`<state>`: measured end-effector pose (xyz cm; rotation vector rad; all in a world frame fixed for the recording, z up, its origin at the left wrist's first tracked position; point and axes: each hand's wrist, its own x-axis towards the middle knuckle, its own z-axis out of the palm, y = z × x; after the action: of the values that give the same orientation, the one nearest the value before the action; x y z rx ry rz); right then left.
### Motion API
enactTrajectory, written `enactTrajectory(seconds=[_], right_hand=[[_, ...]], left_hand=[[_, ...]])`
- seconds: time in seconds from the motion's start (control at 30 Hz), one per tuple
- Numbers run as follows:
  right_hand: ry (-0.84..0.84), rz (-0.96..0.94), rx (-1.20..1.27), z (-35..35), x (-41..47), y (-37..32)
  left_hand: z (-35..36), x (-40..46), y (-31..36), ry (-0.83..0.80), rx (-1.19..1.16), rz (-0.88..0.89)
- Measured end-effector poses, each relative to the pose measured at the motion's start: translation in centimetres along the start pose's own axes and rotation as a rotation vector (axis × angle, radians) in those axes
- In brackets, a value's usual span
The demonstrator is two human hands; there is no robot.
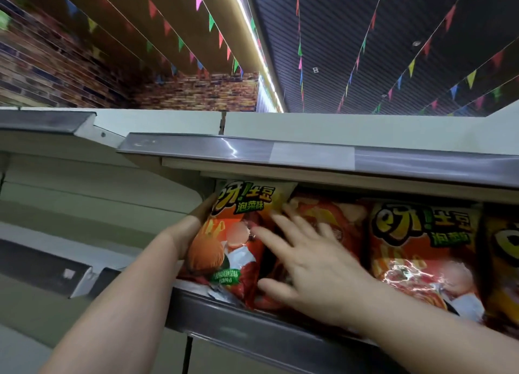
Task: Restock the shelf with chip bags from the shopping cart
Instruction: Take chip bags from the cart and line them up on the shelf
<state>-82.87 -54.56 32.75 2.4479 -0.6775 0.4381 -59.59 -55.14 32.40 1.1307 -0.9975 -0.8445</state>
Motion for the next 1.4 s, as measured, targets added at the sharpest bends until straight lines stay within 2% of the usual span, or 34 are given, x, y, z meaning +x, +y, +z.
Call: enactTrajectory(seconds=[0.3, 0.4, 0.53, 0.73, 0.9, 0.97, 1.07, 1.13, 1.2, 1.3, 1.33, 1.4], right_hand=[[-0.101, 0.03, 0.042, 1.0, 2.8, -0.5], [-0.12, 0.088, 0.098, 0.8, 2.6, -0.3], [-0.11, 0.086, 0.04, 1.1, 3.6, -0.6], [-0.17, 0.106, 0.038, 0.8, 3.6, -0.5], [-0.118, 0.105, -0.015, 1.3, 3.7, -0.8], [-0.091, 0.095, 0.005, 1.0, 3.4, -0.7], [0.03, 0.062, 0.086, -0.2, 1.8, -0.3], [0.157, 0.077, 0.109, -0.8, 0.0, 0.1], [0.241, 0.138, 0.013, -0.9, -2.0, 0.9], [0.278, 0.327, -0.045, -0.6, -4.4, 2.0], [0.251, 0.367, -0.056, -0.5, -4.8, 2.2], [0.149, 0.389, -0.011, -0.4, -5.1, 2.6]], left_hand=[[-0.8, 0.3, 0.1, 0.12, 0.034, -0.023], [-0.3, 1.0, -0.1, 0.066, 0.047, -0.042], [-0.6, 0.4, 0.1, 0.0, 0.054, -0.062], [-0.1, 0.5, -0.1, -0.009, 0.036, -0.038], [0.4, -0.1, 0.0, 0.015, 0.065, -0.025], [0.3, -0.7, 0.3, 0.083, 0.129, 0.013], [0.2, -1.4, 0.9, 0.364, 0.205, 0.172], [0.6, -2.4, 1.0, 0.516, 0.374, 0.317], [1.9, -4.3, 0.9, 0.57, 0.716, 0.473], [5.3, -6.4, 0.4, 0.467, 1.104, 0.674], [6.5, -6.7, 0.4, 0.411, 1.173, 0.675], [8.3, -6.7, 0.0, 0.324, 1.306, 0.562]])
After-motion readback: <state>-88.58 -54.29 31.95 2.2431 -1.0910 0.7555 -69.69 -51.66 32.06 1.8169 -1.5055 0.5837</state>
